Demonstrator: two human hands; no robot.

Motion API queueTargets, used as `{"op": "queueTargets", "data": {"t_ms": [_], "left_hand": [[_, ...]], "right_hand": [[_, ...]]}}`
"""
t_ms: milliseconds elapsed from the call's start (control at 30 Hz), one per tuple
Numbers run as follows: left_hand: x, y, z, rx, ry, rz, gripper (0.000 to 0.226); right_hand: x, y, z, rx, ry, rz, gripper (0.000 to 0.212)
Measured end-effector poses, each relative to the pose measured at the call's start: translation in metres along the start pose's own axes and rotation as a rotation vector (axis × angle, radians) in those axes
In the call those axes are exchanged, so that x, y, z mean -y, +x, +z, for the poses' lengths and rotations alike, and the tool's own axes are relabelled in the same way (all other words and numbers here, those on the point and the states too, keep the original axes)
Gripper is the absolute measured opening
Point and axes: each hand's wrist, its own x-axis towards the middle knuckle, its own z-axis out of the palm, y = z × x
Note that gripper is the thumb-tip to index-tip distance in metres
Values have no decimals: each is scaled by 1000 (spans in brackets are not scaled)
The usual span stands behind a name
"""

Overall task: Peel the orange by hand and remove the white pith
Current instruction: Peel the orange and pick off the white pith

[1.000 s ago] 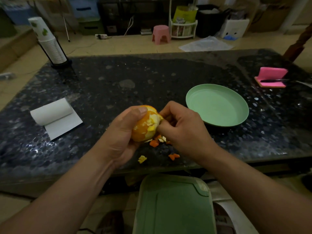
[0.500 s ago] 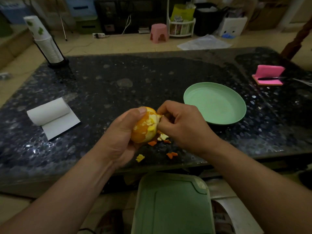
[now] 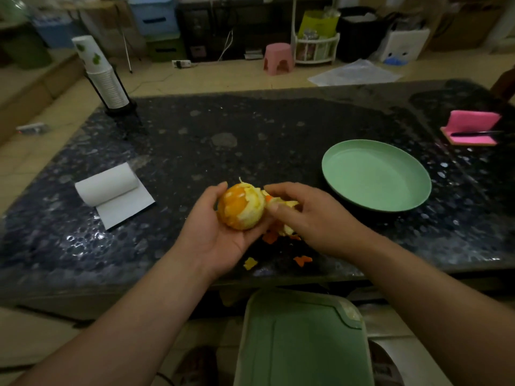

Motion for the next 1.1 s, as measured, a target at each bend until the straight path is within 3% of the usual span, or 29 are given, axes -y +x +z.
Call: {"op": "queueTargets", "data": {"t_ms": [100, 200, 633, 733, 867, 1100], "left_hand": [[3, -2, 0, 63, 77, -26, 59], [3, -2, 2, 81, 181, 1, 61], [-6, -16, 11, 155, 397, 71, 49], [-7, -16, 10, 152, 389, 51, 57], [-6, -14, 10, 107, 409, 56, 64], [-6, -14, 10, 100, 520, 185, 53]], "right_hand": [[6, -5, 7, 31, 41, -60, 58], [8, -5, 3, -25, 171, -59, 58], [9, 1, -10, -68, 449, 60, 30], [8, 0, -11, -12, 564, 95, 24], [9, -3, -13, 74, 508, 86, 29], [9, -5, -17, 45, 425, 54, 19]]}}
